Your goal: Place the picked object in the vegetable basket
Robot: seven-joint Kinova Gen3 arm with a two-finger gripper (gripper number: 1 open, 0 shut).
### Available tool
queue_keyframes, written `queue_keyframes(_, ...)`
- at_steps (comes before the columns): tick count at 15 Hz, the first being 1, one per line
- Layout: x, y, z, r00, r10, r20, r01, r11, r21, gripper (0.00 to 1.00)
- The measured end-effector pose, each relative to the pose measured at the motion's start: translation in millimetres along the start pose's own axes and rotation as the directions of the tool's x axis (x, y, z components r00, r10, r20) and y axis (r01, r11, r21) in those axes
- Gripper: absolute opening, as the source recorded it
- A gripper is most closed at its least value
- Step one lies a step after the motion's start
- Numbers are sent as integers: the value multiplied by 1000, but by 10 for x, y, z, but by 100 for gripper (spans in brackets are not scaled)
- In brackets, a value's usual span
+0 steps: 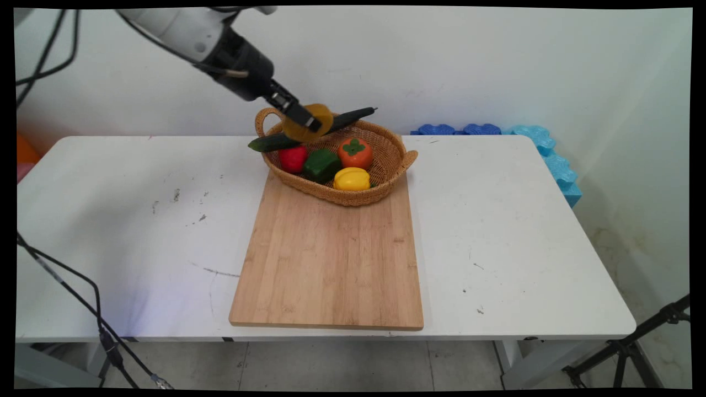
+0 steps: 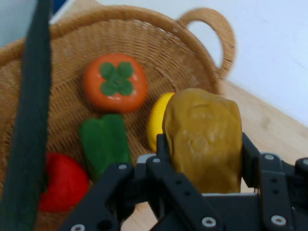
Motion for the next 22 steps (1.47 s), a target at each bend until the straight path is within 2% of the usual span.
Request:
queue_keyframes(7, 222, -337, 562, 998, -64, -2, 64, 995, 78, 0)
queue_keyframes(11, 295, -586, 1015, 995, -95, 9, 94, 988, 124, 0)
queue_keyframes(18, 313, -843, 1581, 992, -126, 30, 120, 980, 161, 0)
queue_keyframes(22, 308, -887, 1734, 990, -133, 36, 125, 978, 166, 0)
